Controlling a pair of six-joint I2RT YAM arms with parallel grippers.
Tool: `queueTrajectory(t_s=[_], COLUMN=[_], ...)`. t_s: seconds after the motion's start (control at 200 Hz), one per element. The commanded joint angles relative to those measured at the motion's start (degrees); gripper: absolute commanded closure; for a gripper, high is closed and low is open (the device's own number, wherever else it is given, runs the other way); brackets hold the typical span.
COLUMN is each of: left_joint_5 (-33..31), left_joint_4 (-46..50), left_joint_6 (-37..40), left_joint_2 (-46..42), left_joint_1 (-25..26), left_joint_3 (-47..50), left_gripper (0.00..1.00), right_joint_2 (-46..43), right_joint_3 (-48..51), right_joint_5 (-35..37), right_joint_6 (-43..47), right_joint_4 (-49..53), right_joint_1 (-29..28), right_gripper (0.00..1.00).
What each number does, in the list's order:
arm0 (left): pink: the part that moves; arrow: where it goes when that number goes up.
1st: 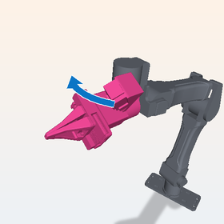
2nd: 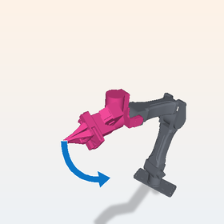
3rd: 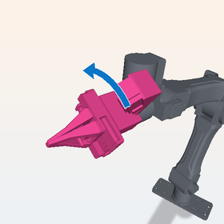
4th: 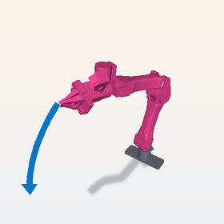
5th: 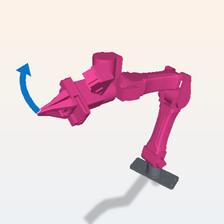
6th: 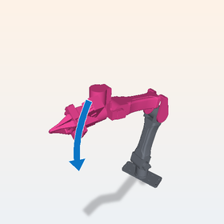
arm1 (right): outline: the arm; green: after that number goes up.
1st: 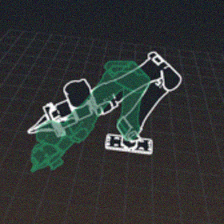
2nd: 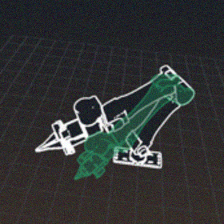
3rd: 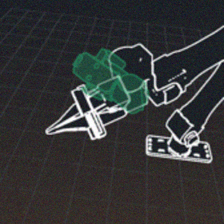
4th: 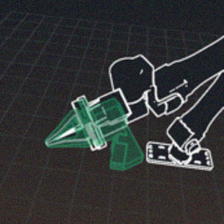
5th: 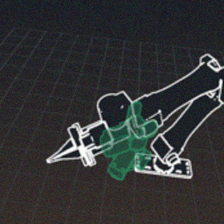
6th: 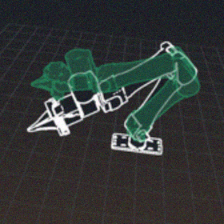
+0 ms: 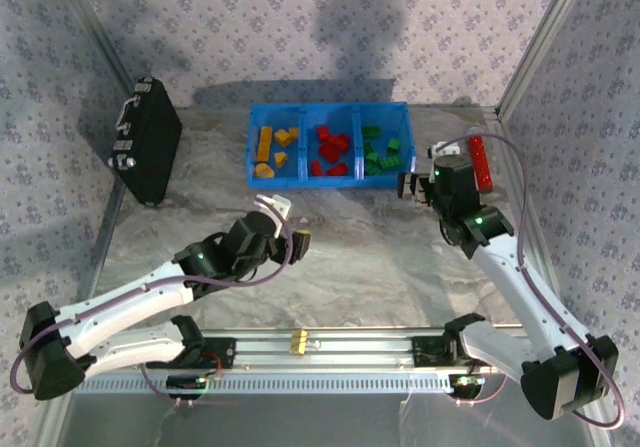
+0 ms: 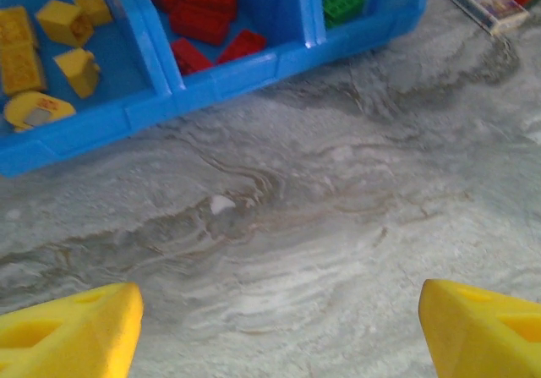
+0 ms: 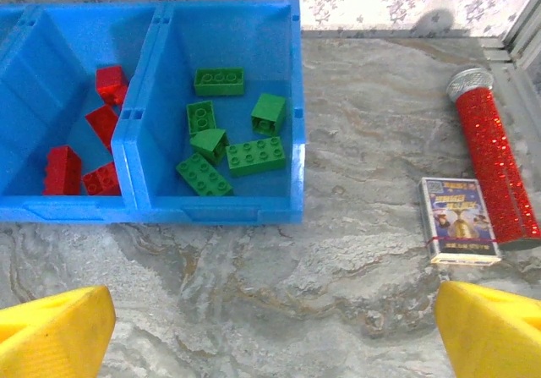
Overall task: Sort the legos into containers by color
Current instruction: Reset both arms
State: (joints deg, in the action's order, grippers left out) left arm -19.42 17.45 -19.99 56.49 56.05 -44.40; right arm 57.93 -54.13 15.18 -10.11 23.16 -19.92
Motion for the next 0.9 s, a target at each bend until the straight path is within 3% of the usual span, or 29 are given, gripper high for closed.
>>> queueTrajectory(t_s=[0.0,0.57,0.895], left_joint_5=[0.2,-13.2,-21.0], left_joint_4=[2.4,1.1,0.0], left_joint_6=[3.4,8.4,9.8], left_joint_2=[0.3,-6.7,-10.2], left_joint_1=[-1.9,-4.0,-4.0], left_joint_3=[-3.6,-2.9,0.8], left_gripper=[0.15,0.13,0.07], right_joint_2=[-2.2,-16.0,-22.7], right_joint_3=[1.2,10.6,16.7], right_joint_5=[3.5,12.9,16.3], right_joint_6=[1.9,3.2,2.3], right_joint_4=[-0.6,-3.4,-4.4], right_joint_1=[-0.4,-0.3,-0.4], right_gripper=[0.01,0.01,0.01])
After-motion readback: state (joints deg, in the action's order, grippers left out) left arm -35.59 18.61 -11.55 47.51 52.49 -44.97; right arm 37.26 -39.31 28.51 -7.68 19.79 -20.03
